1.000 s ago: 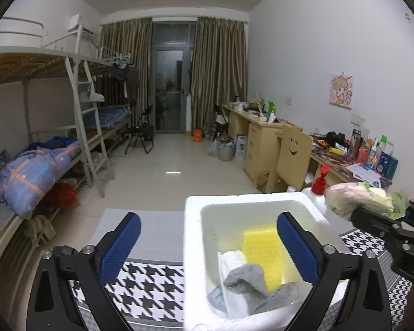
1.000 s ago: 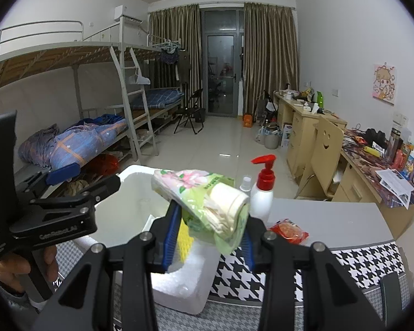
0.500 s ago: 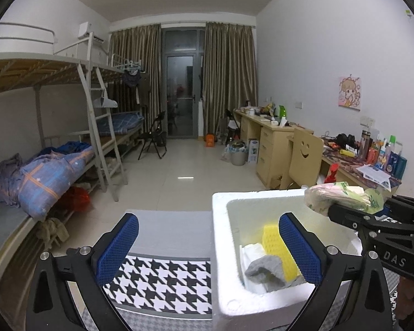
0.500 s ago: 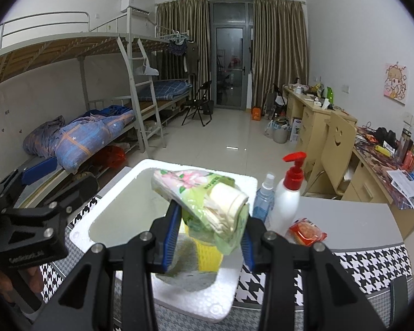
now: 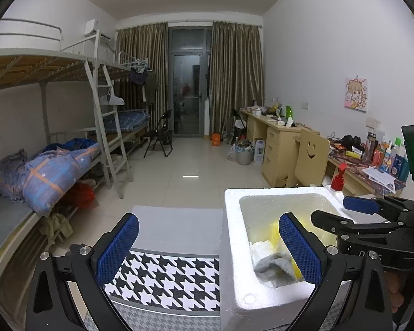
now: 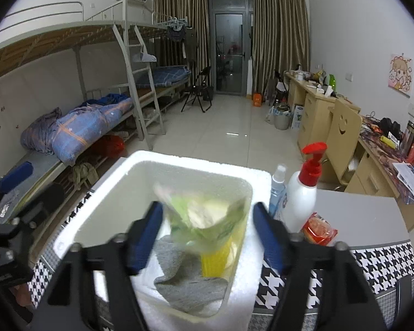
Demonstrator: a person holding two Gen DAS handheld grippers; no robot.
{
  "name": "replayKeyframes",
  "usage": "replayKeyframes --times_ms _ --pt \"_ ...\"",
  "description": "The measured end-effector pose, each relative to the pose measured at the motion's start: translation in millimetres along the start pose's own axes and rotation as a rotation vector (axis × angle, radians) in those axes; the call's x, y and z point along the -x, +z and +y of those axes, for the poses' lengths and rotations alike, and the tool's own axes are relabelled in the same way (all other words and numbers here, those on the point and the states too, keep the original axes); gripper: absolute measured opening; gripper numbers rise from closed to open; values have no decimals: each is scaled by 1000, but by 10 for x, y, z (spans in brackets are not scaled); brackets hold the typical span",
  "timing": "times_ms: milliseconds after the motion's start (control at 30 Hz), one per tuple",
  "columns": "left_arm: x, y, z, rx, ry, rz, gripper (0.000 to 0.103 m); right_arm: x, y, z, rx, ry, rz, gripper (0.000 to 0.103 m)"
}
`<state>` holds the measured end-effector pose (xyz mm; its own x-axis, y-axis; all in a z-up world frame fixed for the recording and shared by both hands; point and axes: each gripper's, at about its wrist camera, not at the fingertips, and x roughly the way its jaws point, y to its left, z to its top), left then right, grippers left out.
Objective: Organize soft objects
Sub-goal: 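Open the left gripper over the box while the right gripper releases the snack, then withdraw both tools from the box back over the table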
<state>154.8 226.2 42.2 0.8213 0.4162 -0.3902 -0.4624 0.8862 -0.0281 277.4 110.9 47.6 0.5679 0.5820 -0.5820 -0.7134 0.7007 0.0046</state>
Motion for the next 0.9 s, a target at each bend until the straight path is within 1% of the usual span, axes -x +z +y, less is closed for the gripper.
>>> replayKeyframes --times_ms 133,233,400,500,567,633,767,900 --pt "20 -10 -13 -3 -3 -1 102 63 -36 20 22 10 -7 75" --pt "35 -22 -22 -1 -6 1 102 147 -40 10 19 15 -28 80" --pt "78 -24 -56 -1 -13 -6 102 283 -59 -35 12 15 -62 81" --pt "133 -13 -107 -6 -20 -18 102 360 -75 -68 0 18 -76 85" --pt "157 -12 -125 -7 -21 -20 102 420 -92 -90 -9 5 -93 92" --pt "159 -10 -133 -10 -24 -19 102 459 -96 -92 -11 3 -107 94" --pt "243 -11 -169 -12 -26 -27 102 546 -131 -144 -32 14 -117 94" --pt "388 -22 -164 0 -33 -46 102 674 -177 -156 -41 -4 -140 94"
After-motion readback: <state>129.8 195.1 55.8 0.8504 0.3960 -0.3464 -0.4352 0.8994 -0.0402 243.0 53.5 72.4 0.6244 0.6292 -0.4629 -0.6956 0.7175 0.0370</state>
